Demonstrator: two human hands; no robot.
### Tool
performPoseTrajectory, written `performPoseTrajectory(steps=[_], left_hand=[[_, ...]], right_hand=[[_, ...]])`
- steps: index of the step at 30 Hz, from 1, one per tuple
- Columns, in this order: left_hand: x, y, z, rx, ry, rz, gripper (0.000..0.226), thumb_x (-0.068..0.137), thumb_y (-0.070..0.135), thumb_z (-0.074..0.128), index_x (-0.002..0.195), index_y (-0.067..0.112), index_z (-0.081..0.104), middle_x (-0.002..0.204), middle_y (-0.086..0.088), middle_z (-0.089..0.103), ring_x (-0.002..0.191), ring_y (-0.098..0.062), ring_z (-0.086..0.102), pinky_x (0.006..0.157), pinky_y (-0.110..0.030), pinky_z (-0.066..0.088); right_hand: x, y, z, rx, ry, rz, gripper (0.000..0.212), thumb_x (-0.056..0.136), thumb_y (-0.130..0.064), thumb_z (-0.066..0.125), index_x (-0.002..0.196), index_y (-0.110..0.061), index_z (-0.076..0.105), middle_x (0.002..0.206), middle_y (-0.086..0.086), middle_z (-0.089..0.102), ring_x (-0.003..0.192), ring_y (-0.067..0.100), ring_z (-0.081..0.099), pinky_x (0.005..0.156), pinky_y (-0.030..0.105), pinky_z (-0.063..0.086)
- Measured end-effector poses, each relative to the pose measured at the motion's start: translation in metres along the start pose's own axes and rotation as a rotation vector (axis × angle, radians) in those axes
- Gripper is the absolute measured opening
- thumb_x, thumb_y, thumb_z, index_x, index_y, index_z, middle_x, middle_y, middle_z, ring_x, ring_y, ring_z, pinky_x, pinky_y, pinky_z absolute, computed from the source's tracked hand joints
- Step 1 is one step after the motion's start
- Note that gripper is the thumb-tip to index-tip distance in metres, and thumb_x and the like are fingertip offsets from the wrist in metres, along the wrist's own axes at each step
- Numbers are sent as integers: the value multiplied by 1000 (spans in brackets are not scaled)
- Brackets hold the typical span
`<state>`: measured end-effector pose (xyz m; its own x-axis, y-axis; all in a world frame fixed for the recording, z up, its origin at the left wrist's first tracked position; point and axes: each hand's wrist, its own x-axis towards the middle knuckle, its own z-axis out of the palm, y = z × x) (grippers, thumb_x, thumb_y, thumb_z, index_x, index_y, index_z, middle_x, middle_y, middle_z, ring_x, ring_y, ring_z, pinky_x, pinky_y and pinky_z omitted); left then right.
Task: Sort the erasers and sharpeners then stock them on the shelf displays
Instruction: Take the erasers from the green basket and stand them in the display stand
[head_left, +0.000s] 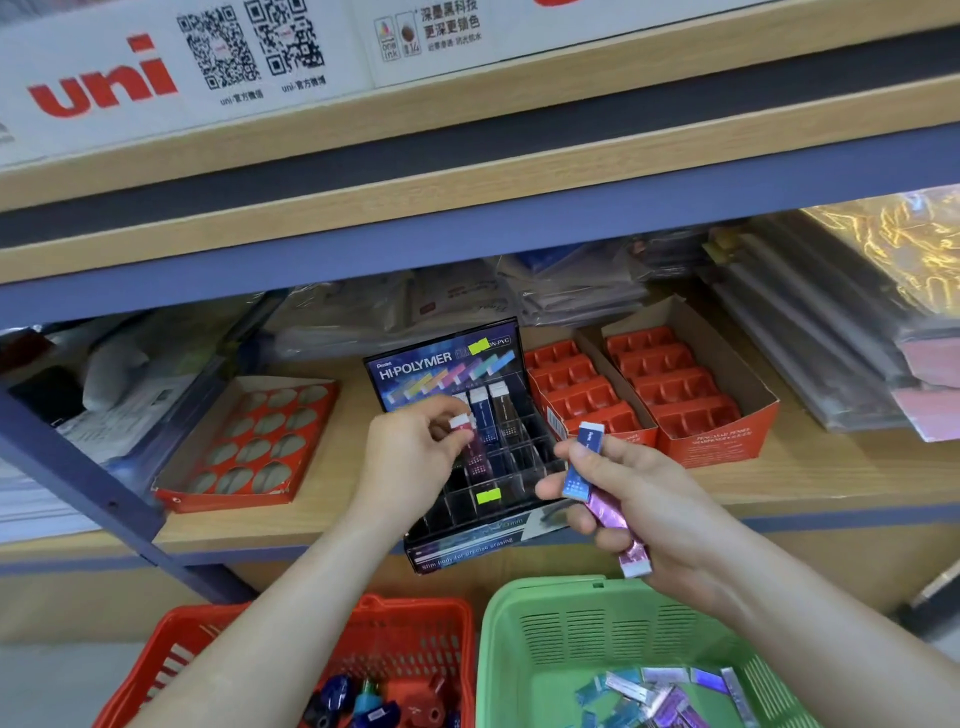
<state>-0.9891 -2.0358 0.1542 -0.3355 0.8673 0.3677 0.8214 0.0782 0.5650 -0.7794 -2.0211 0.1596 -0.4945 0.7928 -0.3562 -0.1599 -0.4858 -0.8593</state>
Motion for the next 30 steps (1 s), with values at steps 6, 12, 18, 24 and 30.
performPoseTrajectory(steps=[6,12,18,24,30], left_hand=[[1,-8,11,175,-28,203,21,74,13,80,92,14,68,88,9,51,71,-11,50,69,-24,44],[8,1,5,271,-97,100,23,77,23,78,87,22,56,97,7,52,81,-15,54,68,-26,38],[-26,29,-5,-442,-284,-113,10,91,23,63,87,25,72,72,10,69,63,-4,59,62,-22,50],[-43,34,-4,-667,-286,-267,6,78,9,76,83,12,74,73,-7,72,64,-16,64,63,-29,56],[-17,22,-30,-567,36,-251,9,81,2,72,82,11,71,72,-9,71,64,-20,67,61,-24,56]], right_hand=[[-1,0,-1,-61,-28,-21,21,92,-19,61,108,-5,63,77,10,70,44,7,39,36,13,22],[0,2,-1,-74,-87,19,19,95,-4,55,108,-3,69,77,11,64,49,8,40,37,14,25],[-4,2,-2,-455,-169,-72,20,97,-11,56,111,-18,69,61,-7,64,44,6,33,44,22,20],[-4,4,0,-448,-157,-63,22,93,-5,59,106,-19,69,63,0,63,41,6,36,38,16,25],[2,-6,-11,89,-74,73,49,86,24,38,119,-6,58,104,28,69,71,22,69,52,23,55]])
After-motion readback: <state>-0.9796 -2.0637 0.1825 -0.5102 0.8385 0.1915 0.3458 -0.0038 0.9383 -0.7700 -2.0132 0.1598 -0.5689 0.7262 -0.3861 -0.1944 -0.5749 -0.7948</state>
